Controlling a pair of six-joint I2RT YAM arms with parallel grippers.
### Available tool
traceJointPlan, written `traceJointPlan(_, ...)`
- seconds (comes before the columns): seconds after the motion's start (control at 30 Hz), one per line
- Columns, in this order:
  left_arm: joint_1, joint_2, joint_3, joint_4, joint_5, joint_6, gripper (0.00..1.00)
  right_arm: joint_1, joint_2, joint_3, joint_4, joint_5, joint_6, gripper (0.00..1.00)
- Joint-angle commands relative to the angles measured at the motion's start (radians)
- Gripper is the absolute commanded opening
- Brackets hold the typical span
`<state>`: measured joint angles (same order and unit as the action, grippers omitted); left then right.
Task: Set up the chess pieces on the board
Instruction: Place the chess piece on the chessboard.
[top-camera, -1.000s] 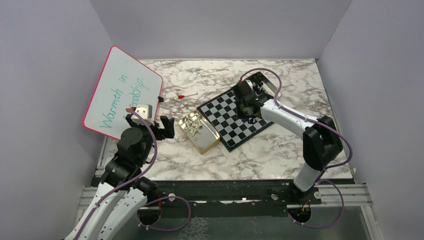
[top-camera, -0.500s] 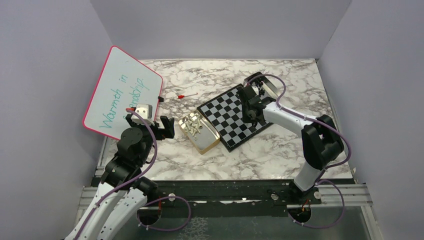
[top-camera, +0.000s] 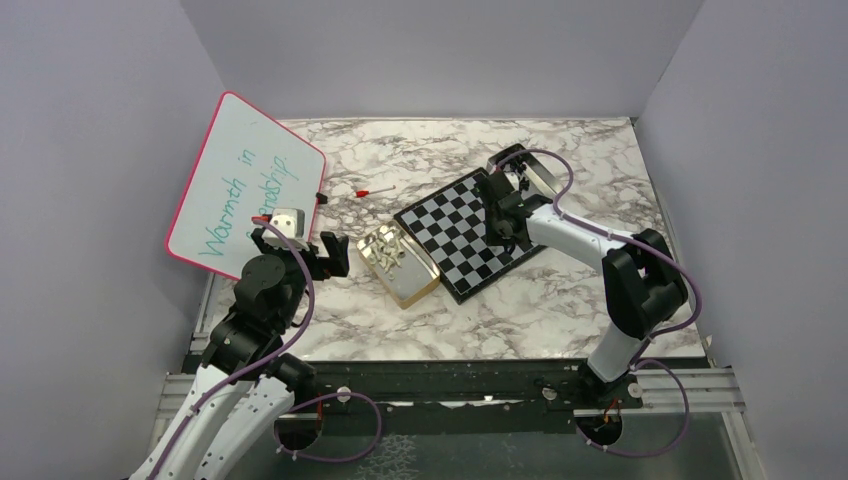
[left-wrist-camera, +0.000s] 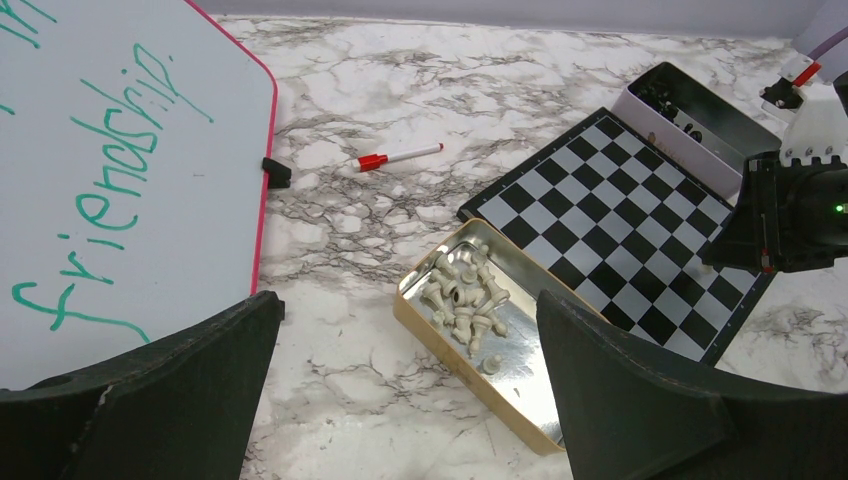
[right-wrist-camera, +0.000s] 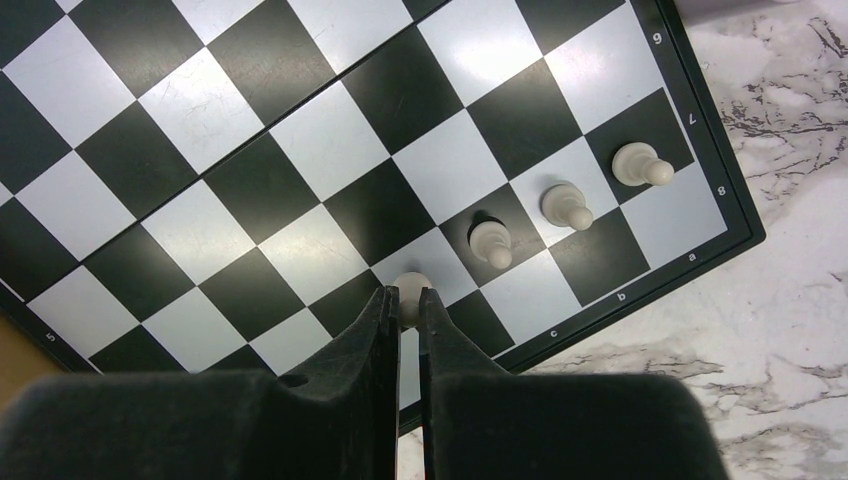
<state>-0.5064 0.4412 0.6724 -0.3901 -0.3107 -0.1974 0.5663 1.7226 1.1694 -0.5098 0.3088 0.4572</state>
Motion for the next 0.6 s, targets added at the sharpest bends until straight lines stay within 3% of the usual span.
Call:
traceJointPlan(0.0, -0.004, 0.001, -0.005, 0.024, 0.010, 0.008, 0.99, -0.009, 0.014, -0.016, 0.020, 0.001, 0.021, 0.13)
traceJointPlan(0.57, -0.004, 0.000, -0.005, 0.023, 0.010, 0.008, 0.99, -0.010, 0.034, -0.022, 0.030, -0.013, 0.024, 0.14)
